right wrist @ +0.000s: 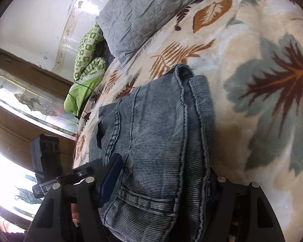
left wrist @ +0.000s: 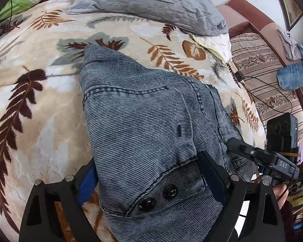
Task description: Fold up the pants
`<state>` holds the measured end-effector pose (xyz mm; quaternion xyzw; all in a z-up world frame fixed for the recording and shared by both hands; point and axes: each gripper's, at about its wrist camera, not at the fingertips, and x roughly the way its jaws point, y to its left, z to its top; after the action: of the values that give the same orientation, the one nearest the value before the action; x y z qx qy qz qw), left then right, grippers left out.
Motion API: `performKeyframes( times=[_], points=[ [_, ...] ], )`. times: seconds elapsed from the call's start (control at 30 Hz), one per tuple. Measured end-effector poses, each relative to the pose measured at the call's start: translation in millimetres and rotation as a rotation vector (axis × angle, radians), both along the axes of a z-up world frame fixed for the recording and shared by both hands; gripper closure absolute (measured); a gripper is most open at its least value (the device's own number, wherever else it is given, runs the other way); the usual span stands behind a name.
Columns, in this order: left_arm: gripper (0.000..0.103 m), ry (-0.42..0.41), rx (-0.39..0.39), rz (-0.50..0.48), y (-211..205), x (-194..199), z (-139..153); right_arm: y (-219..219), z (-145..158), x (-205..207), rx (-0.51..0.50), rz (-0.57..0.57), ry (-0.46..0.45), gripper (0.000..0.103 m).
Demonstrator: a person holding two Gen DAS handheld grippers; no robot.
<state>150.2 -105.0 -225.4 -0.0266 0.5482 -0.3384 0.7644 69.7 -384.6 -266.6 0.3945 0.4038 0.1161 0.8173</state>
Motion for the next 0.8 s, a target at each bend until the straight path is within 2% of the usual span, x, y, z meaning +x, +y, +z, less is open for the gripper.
performKeyframes(
  times=[0.07,0.13,0.27,0.3,0.4,0.5,0.6,0.67,0.73,0.8],
  points=[
    [0.016,-0.01,0.011,-0.004,-0.5,-1.9,2.1,-0.2,-1.2,-2.8,-0.002,-0.011,0.006,0.045],
    [0.023,-0.024,0.018,-0.012,-2.2,-4.3,6.1,-0.5,-1.5,-5.0,-0.009,-0.019,0.008,0.048],
    [0.032,-0.047,0.024,-0.026,-4.8,-6.9,14.5,11.5,11.1,-7.2,-0.086,-0.002,0.008,0.057],
    [0.035,-0.052,0.022,-0.027,-4.3,-6.7,16.8,15.5,16.7,-7.8,-0.106,0.007,-0.001,0.059],
    [0.055,-0.07,0.016,-0.025,0.6,-4.2,26.3,26.0,35.7,-7.0,-0.151,0.028,-0.036,0.064],
    [0.059,-0.077,-0.017,-0.024,7.1,1.5,36.6,30.8,48.4,-4.1,-0.165,0.031,-0.059,0.066],
    [0.06,-0.093,-0.012,-0.013,11.5,6.1,43.1,34.9,53.6,1.0,-0.191,0.043,-0.06,0.066],
    [0.059,-0.071,-0.011,-0.004,15.4,9.2,39.7,35.9,45.2,6.7,-0.204,0.053,-0.018,0.066],
    [0.047,-0.045,-0.021,0.019,22.3,9.7,32.8,32.9,31.6,7.2,-0.194,0.051,0.007,0.066],
    [0.04,-0.05,-0.017,0.043,30.9,6.2,29.2,23.0,18.3,2.3,-0.103,0.039,0.005,0.064]
  ],
)
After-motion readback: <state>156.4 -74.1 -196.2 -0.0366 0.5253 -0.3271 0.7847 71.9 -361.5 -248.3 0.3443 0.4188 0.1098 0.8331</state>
